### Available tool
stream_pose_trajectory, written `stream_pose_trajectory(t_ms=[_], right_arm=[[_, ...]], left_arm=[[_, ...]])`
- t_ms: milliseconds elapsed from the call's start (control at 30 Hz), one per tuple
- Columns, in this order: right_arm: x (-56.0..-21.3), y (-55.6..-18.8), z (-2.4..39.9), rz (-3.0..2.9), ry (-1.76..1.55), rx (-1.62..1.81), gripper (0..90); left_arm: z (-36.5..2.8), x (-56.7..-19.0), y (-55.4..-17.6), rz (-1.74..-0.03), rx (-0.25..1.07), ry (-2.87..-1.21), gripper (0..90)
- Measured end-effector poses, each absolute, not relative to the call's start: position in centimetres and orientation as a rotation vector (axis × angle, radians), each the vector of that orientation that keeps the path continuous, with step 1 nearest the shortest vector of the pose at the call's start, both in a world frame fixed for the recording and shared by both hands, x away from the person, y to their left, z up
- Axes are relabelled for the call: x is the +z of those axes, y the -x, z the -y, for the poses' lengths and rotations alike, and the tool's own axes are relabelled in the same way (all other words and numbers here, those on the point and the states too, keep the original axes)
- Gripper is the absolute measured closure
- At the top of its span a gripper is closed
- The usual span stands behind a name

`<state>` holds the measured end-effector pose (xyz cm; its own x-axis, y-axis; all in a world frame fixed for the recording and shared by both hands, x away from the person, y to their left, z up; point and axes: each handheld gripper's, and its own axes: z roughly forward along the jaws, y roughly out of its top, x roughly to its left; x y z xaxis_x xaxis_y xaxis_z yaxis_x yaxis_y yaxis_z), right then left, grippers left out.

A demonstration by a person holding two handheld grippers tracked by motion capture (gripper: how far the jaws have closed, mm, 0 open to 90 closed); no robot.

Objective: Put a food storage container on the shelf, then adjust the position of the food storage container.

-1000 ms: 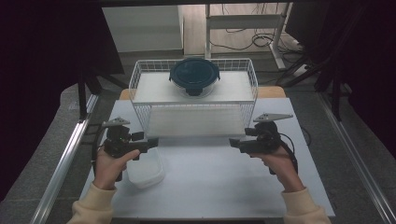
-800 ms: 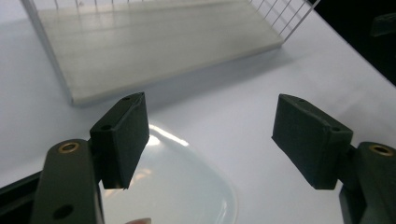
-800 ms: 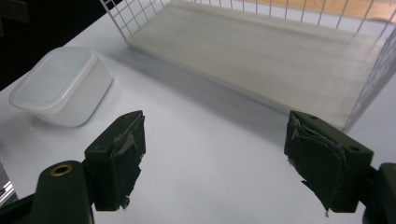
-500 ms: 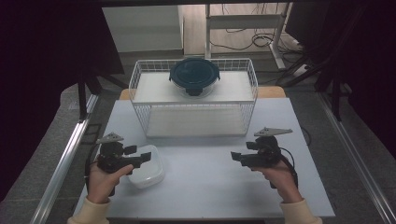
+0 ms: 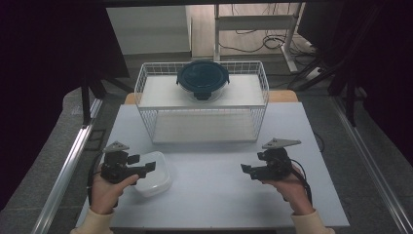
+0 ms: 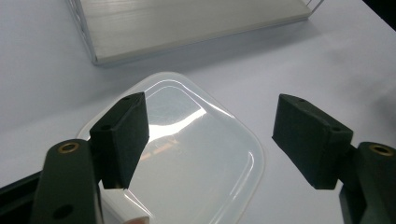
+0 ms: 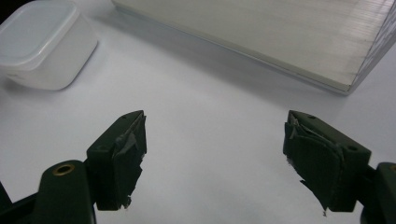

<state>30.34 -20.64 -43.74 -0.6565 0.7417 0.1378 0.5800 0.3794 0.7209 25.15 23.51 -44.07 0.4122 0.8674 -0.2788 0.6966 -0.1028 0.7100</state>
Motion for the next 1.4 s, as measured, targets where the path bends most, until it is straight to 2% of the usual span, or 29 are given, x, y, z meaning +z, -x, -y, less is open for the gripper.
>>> stream_pose_trajectory(t_ms=[633, 900, 1000, 1133, 1267, 1400], right_arm=[[-44.1, -30.5, 20.7, -2.426, -1.196, 1.073, 21.3], [-44.4, -30.4, 21.0, -2.414, -1.211, 1.054, 21.3], [-44.5, -30.5, 21.0, -2.412, -1.222, 1.058, 21.3], [-44.6, -30.5, 21.0, -2.415, -1.212, 1.040, 21.3], [-44.6, -30.5, 21.1, -2.414, -1.214, 1.036, 21.3], [-44.7, -30.6, 21.2, -2.413, -1.221, 1.029, 21.2]], left_arm=[[-25.2, -43.6, -24.0, -1.370, 0.273, -1.841, 29.0], [-27.4, -44.3, -23.2, -1.451, 0.275, -1.803, 33.0], [-28.0, -44.7, -23.2, -1.474, 0.274, -1.800, 39.2], [-29.0, -46.0, -23.7, -1.540, 0.287, -1.811, 52.8], [-29.9, -47.3, -24.2, -1.582, 0.245, -1.819, 69.0], [-30.4, -48.7, -24.7, -1.624, 0.216, -1.831, 79.8]])
